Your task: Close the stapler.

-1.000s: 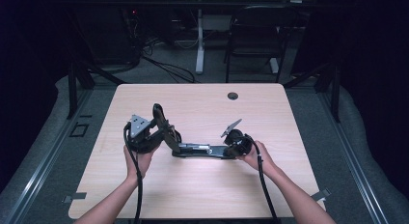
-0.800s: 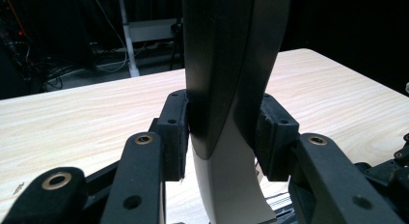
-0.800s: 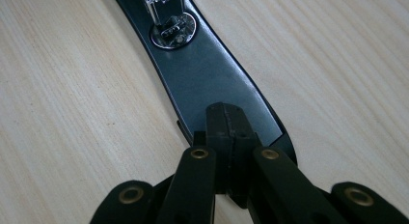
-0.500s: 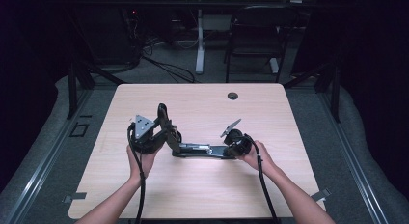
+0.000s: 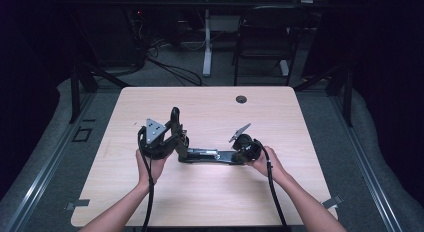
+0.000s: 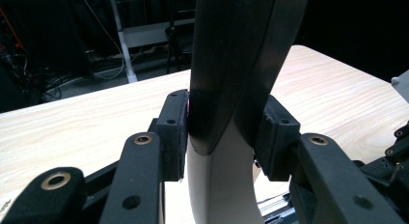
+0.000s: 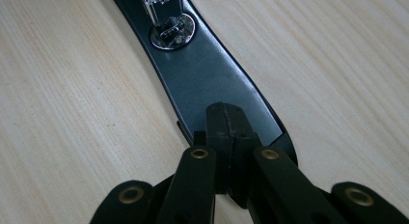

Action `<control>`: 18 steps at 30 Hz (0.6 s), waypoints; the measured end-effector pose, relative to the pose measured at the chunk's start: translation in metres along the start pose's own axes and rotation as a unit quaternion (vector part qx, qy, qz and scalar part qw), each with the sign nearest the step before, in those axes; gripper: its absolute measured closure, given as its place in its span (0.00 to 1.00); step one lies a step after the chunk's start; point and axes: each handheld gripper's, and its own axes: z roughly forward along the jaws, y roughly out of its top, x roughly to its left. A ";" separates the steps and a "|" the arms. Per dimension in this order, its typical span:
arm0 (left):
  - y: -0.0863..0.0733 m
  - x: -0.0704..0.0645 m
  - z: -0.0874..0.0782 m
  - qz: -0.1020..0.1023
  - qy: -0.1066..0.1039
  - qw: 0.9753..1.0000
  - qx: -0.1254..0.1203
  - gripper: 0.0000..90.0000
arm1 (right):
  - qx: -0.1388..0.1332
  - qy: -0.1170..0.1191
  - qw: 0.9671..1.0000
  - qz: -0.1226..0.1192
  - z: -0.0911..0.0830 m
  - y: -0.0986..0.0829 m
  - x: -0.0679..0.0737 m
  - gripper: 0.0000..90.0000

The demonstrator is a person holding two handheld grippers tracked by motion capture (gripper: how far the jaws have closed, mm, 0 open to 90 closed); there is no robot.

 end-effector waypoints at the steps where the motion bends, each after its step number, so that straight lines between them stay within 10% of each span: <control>1: 0.000 0.000 0.000 0.002 0.000 1.000 0.001 0.68 | 0.000 0.000 1.000 0.000 0.000 0.000 0.000 1.00; 18: 0.003 -0.006 0.003 0.011 -0.005 1.000 0.010 0.66 | -0.003 0.003 1.000 0.004 0.000 0.000 0.000 1.00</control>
